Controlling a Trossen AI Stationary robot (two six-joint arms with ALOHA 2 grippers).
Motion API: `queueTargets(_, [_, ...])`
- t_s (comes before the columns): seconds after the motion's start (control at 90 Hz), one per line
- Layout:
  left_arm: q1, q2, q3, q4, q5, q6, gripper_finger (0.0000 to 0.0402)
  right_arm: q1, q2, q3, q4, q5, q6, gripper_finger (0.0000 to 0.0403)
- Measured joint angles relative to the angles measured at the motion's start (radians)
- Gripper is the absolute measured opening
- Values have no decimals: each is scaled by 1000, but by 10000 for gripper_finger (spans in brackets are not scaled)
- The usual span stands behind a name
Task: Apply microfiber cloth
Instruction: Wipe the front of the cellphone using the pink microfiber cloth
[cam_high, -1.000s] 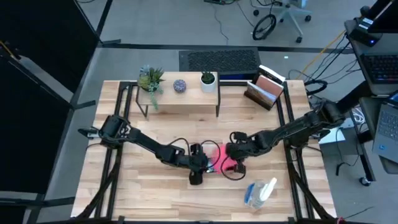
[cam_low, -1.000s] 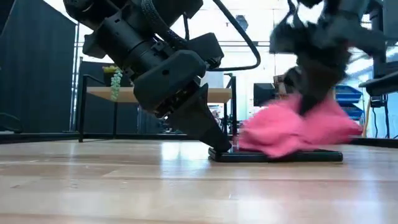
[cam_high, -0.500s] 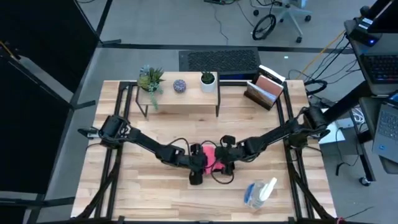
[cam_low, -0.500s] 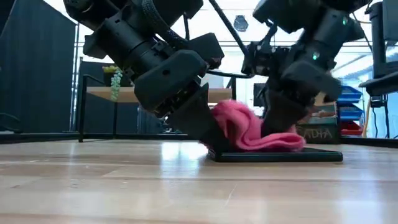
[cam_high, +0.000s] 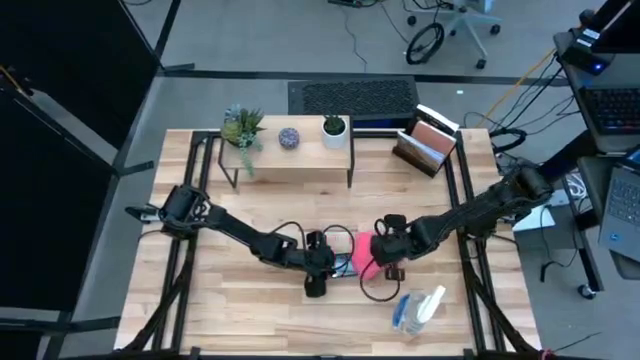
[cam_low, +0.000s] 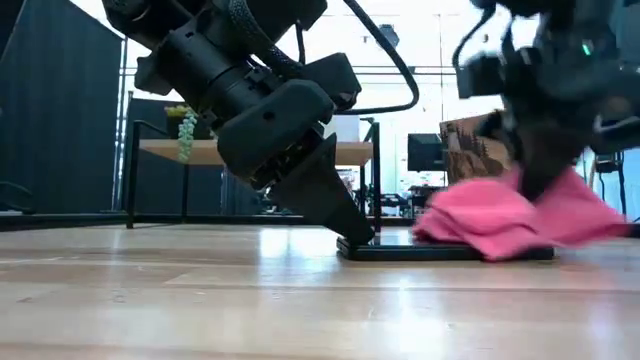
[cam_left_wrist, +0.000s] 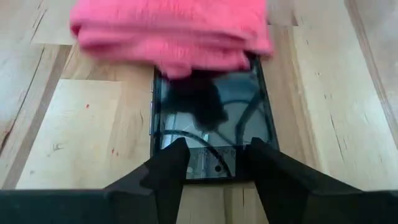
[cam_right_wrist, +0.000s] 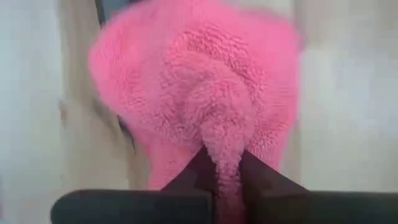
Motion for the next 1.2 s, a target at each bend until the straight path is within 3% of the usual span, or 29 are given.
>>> queueTargets(0.178, [0,0,0,3,0,-1,164,8,25,5,442,30,-68,4])
queueTargets(0.311, [0,0,0,5,-3,-1,164,7,112,2,544,7,-75,4])
queueTargets(0.622, [0,1,0,7,-2,0,164,20,294,18,333,-22,-15,4])
queueTargets(0.833, [-3,4,-3,-11,3,-2,164,48,211,7,135,-54,-20,4])
queueTargets(1.0, [-2,4,-2,-18,4,-1,164,47,125,-1,-70,-20,-5,4])
queueTargets(1.2, [-2,4,-2,-19,4,-1,164,46,115,-1,60,3,-3,4])
